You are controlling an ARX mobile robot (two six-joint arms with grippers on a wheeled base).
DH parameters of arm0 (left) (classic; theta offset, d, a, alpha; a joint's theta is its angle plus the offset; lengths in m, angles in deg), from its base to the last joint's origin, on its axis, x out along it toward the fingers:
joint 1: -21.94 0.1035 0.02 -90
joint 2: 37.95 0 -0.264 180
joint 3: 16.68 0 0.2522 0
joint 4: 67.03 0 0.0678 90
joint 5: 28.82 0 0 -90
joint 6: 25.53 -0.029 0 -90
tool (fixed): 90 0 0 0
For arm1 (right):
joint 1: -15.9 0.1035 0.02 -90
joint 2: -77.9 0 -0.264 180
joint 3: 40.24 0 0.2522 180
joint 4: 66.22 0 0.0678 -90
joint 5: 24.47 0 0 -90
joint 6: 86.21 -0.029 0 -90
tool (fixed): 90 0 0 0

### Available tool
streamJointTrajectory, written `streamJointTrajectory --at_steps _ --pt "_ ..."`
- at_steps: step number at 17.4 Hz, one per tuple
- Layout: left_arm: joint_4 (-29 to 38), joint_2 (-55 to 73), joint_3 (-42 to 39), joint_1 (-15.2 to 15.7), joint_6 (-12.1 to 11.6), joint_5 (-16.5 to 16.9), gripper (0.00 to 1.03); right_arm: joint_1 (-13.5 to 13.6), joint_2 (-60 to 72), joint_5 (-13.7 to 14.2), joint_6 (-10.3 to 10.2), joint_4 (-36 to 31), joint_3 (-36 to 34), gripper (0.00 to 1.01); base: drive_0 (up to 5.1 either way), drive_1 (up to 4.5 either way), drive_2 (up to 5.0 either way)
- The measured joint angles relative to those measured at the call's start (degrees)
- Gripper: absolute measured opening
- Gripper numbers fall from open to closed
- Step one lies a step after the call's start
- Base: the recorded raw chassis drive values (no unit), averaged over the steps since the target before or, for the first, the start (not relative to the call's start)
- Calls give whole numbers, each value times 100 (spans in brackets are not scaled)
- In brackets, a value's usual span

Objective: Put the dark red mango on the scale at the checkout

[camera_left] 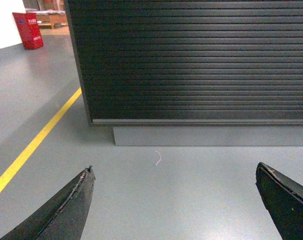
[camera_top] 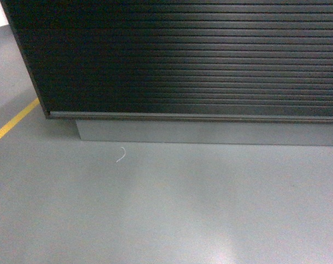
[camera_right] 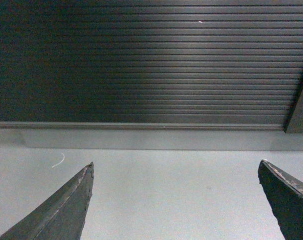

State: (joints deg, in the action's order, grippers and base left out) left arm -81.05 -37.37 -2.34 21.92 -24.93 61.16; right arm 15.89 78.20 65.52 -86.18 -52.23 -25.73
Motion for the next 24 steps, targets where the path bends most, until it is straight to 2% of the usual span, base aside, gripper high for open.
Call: streamJointTrajectory --at_steps 19,24 --pt "-7 0 0 0 0 -2 98 0 0 2 0 11 0 98 5 430 -421" --pt "2 0 0 0 0 0 98 0 0 2 0 2 0 98 0 305 -304"
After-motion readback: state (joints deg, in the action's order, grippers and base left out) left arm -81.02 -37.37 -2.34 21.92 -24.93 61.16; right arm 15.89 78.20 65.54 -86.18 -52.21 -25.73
